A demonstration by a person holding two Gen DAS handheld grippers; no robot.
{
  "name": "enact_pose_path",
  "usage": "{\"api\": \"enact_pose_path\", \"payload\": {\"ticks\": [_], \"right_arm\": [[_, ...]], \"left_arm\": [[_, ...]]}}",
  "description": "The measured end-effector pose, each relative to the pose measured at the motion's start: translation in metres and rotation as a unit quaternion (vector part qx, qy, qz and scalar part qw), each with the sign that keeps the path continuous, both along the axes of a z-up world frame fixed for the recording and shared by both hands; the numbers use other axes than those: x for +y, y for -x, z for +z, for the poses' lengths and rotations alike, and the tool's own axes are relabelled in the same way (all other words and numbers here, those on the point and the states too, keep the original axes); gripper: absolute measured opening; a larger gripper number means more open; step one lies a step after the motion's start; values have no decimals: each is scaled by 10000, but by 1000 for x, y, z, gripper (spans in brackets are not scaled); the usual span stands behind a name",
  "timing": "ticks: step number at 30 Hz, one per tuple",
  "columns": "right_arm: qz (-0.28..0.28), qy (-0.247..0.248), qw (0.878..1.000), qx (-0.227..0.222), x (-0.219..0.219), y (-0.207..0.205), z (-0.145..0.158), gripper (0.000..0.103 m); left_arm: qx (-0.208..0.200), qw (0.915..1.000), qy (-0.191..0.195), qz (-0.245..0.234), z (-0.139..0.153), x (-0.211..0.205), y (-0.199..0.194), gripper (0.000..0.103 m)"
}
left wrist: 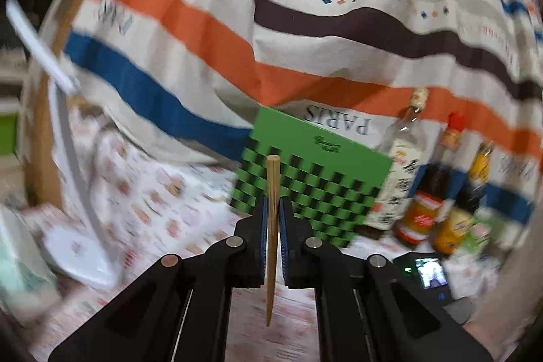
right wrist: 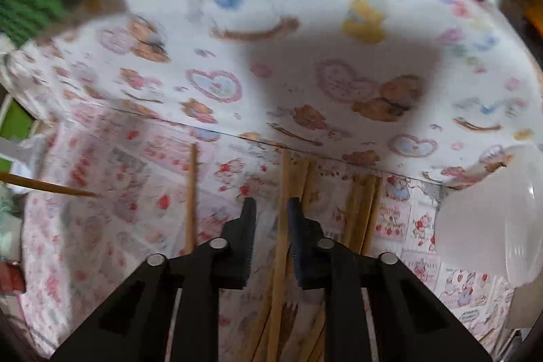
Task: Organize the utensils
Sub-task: 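Grasp a wooden chopstick with the left tool while the right tool holds its chopstick, then carry both chopsticks to the clear cup and release them inside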
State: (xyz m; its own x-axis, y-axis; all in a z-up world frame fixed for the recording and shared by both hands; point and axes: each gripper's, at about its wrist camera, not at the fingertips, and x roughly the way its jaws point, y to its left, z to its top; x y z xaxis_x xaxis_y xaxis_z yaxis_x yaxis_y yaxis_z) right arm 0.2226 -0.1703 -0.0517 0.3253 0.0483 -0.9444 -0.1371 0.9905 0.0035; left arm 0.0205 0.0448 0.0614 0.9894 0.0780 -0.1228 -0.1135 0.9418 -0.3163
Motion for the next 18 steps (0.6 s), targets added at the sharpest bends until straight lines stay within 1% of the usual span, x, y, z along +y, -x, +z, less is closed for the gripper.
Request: {"api": "enact_pose_path", "payload": {"ticks": [1,2,6,8,10,12,15,17,18], "right_arm": [[-38,64,10000,38,0,-3,-3,18],[-77,120,9999,49,0,-6,-6,18],[-103,519,9986,-76,1,-12,-14,18],[-77,522,9986,-96,0,-12,-14,9],[-67,439,9989,-166,-1,-10,-11,8],[-36,372,9986,-380,-4,-3,1,8],[-12,-113,9962,-869,-14,18,36,8],[8,-432,9908,-1284,-22,36,62,8],[10,-601,9849,-1625,-28,49,80,8]], "left_arm": [[-27,9999,-137,72,2,-3,2,6],[-101,9997,-192,80,3,-5,5,6],[-121,9996,-258,18,6,-10,7,6],[-85,9997,-250,-6,5,-10,5,6],[-38,9996,-283,8,3,-11,2,6],[-24,9994,-340,49,2,-13,1,6],[23,9993,-376,28,3,-15,1,6],[137,9979,-591,221,9,-21,3,6],[139,9975,-640,266,13,-24,6,6]]}}
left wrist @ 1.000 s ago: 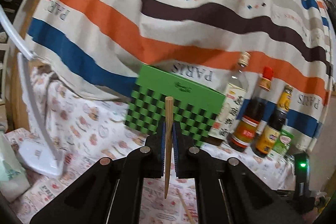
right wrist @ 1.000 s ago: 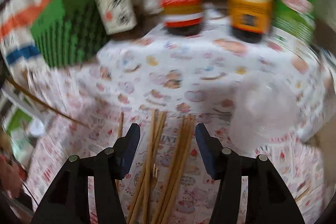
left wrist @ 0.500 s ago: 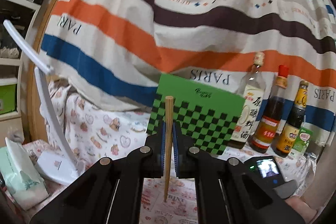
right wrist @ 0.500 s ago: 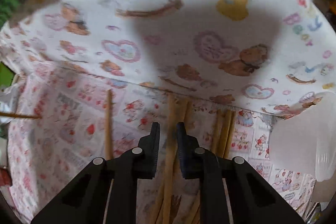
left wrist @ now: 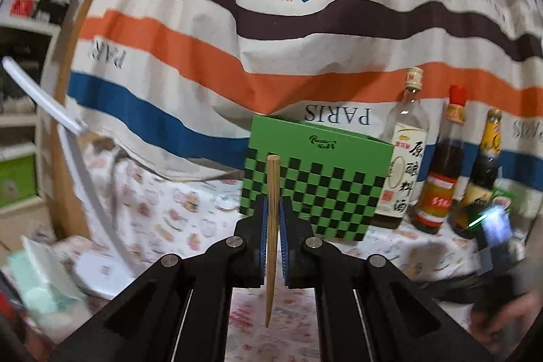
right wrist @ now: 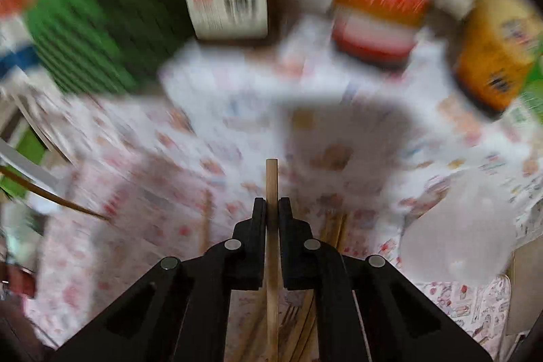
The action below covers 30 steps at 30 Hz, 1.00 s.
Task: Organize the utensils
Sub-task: 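Carry both chopsticks to the clear cup and release them inside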
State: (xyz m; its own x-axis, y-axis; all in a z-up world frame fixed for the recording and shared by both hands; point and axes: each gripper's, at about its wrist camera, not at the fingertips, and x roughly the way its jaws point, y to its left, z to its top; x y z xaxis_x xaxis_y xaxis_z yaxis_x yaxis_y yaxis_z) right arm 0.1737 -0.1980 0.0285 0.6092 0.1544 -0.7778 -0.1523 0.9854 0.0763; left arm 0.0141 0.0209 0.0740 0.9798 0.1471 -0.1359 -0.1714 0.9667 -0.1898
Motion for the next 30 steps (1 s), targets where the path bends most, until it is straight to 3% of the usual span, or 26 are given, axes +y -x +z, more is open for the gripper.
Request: {"api": "enact_pose_path", "payload": {"ticks": [3,8,11,17,22,25,26,30], "right_arm": [[7,-148,9966,-806,-11,34,40,8],[-96,-720,9808,-1813,-40,77,98,8],[-148,-802,9725,-2182,-47,93,118,8],[-404,-787,9545,-2848,-74,118,133,8],[-659,-890,9377,-3293,-109,138,151,8],[-830,-1489,9238,-3429,-144,151,164,8],[-942,-1741,9150,-3516,-160,156,168,8],[-1284,-1746,8946,-3909,-195,164,170,8]], "left_arm": [[-230,9988,204,-370,4,2,9,6],[-293,9981,232,-495,4,-3,12,6],[-165,9949,526,-844,-1,-5,6,6],[-347,9946,279,-937,4,-33,12,6],[-432,9847,126,-1685,21,-86,14,6],[-350,9776,170,-2070,45,-115,7,6],[-455,9734,179,-2239,56,-125,8,6],[-797,9524,309,-2927,92,-163,1,6]]}}
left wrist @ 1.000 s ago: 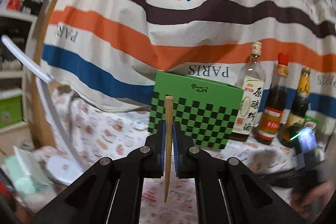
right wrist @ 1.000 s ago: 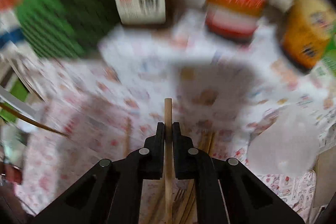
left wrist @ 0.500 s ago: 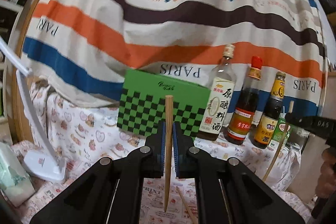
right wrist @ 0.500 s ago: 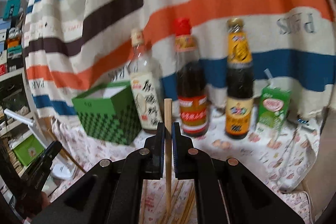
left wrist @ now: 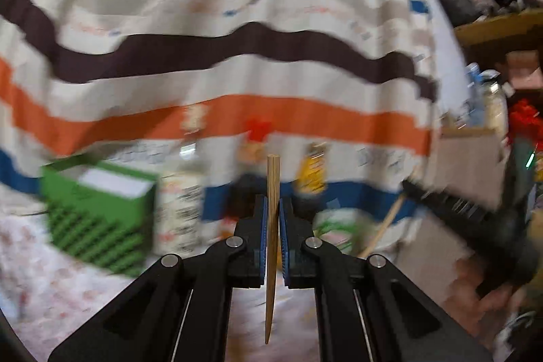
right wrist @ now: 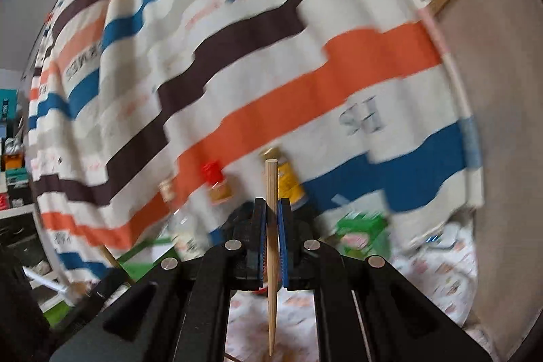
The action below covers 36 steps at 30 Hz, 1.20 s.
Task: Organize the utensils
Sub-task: 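Carry both chopsticks to the clear cup and release them inside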
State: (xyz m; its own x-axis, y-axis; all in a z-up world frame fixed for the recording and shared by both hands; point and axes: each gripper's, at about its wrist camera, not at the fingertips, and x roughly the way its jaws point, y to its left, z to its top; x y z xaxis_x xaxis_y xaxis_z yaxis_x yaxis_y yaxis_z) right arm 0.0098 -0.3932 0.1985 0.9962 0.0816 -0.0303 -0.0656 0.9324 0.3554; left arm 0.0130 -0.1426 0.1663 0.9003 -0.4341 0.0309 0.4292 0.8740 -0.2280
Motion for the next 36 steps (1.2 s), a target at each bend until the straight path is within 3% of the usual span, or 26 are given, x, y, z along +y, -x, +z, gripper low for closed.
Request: {"api": "enact_pose_path", "payload": {"ticks": [1,4,10,16,19,21,24,28,33,36], "right_arm": [[25,-44,10000,-2,-6,-2,-1,8],[-192,-183,9996,-97,-25,-7,-9,8],[-549,348,9959,635,-35,-44,-29,8],[-204,-61,9946,1018,-55,-68,-53,8],[-55,-127,9903,1383,-55,-88,-68,8],[86,-139,9817,1897,-55,-108,-82,8],[201,-464,9732,2245,-61,-122,-101,8],[182,-484,9670,2494,-62,-130,-111,8],[168,-471,9594,2775,-66,-138,-120,8],[346,-658,9560,2838,-75,-139,-125,8]], "left_arm": [[0,9996,37,-262,6,-10,-5,6],[-111,9994,-129,-288,14,-42,-18,6],[-210,9980,-308,-504,1,-75,-54,6],[304,9979,-22,-565,-28,-73,-88,6],[443,9973,-79,-588,-39,-81,-98,6],[580,9962,-174,-631,-47,-87,-102,6],[839,9943,-342,-562,-58,-94,-111,6],[1197,9906,-377,-547,-69,-96,-122,6],[1440,9875,-618,-186,-75,-98,-130,6],[1596,9850,-582,-308,-77,-94,-135,6]]}}
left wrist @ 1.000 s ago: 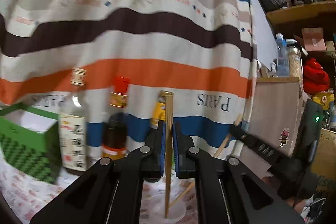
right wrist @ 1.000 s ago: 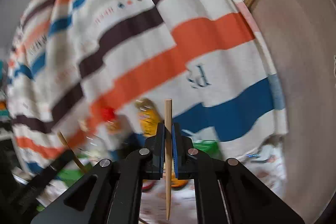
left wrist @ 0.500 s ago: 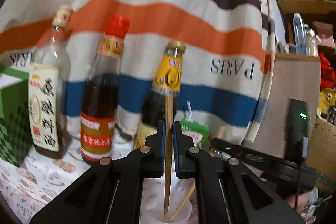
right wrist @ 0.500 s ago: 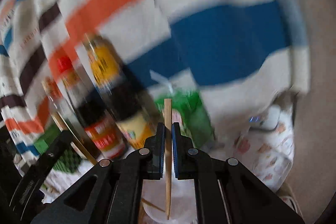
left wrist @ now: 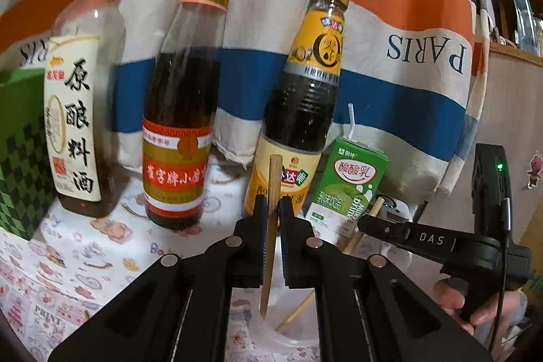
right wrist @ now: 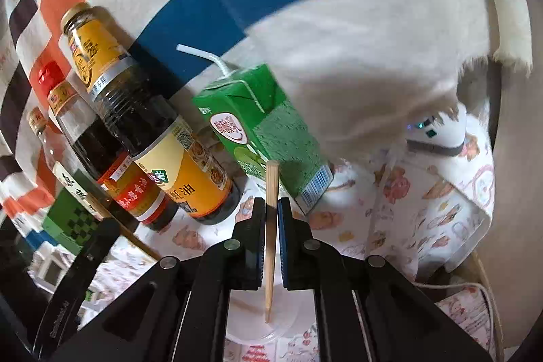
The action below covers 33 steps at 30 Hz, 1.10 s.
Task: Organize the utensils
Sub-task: 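Carry both chopsticks to the clear cup and release them inside, then move the right tool back to the chopsticks and grasp another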
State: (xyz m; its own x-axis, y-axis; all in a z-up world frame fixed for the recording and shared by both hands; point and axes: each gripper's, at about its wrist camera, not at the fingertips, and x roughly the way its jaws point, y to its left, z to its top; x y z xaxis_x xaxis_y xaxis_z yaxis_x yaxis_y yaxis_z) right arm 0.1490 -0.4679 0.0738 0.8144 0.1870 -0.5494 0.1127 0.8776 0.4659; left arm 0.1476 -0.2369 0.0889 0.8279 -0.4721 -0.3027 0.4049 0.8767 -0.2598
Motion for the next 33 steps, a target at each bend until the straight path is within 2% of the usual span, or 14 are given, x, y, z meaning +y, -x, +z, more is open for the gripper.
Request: {"api": "enact_pose_path", "payload": {"ticks": [4,5,6,7,8,9,11,14,19,22,24,28,30,33], "right_arm": [[-35,-151,9999,72,-7,0,-2,9],[-42,-146,9998,109,-8,-1,-3,14],[-40,-146,9998,163,-7,-1,-3,19],[-33,-142,9997,193,-7,-1,-3,32],[3,-88,9997,236,-6,-1,-2,42],[54,-27,9997,233,-3,-1,0,47],[140,94,9996,245,2,1,5,56],[221,212,9990,320,8,5,12,63],[219,515,9971,519,22,11,25,66],[230,610,9965,531,28,16,30,67],[235,613,9965,513,32,19,33,70],[158,469,9972,563,31,21,35,71],[279,330,9977,520,35,25,39,71],[429,381,9977,362,47,35,41,71]], "left_arm": [[152,9997,-160,-54,-4,-9,-6,6],[167,9997,-189,-58,-5,-9,-7,6],[198,9996,-191,-68,-5,-9,-6,15],[242,9995,-176,-69,-5,-9,-6,23],[236,9996,-156,-57,-4,-7,-5,42],[173,9997,-153,-15,-1,-4,-1,52],[50,9997,-208,83,5,3,5,57],[-124,9994,-256,217,17,16,15,71],[-560,9951,-479,653,36,44,38,84],[-896,9887,-683,988,47,60,57,93],[-984,9837,-838,1253,53,70,67,102],[-1221,9714,-1140,1690,52,101,95,102],[-1312,9666,-1222,1832,48,116,108,102],[-1491,9578,-1315,2074,36,135,125,102]]}}
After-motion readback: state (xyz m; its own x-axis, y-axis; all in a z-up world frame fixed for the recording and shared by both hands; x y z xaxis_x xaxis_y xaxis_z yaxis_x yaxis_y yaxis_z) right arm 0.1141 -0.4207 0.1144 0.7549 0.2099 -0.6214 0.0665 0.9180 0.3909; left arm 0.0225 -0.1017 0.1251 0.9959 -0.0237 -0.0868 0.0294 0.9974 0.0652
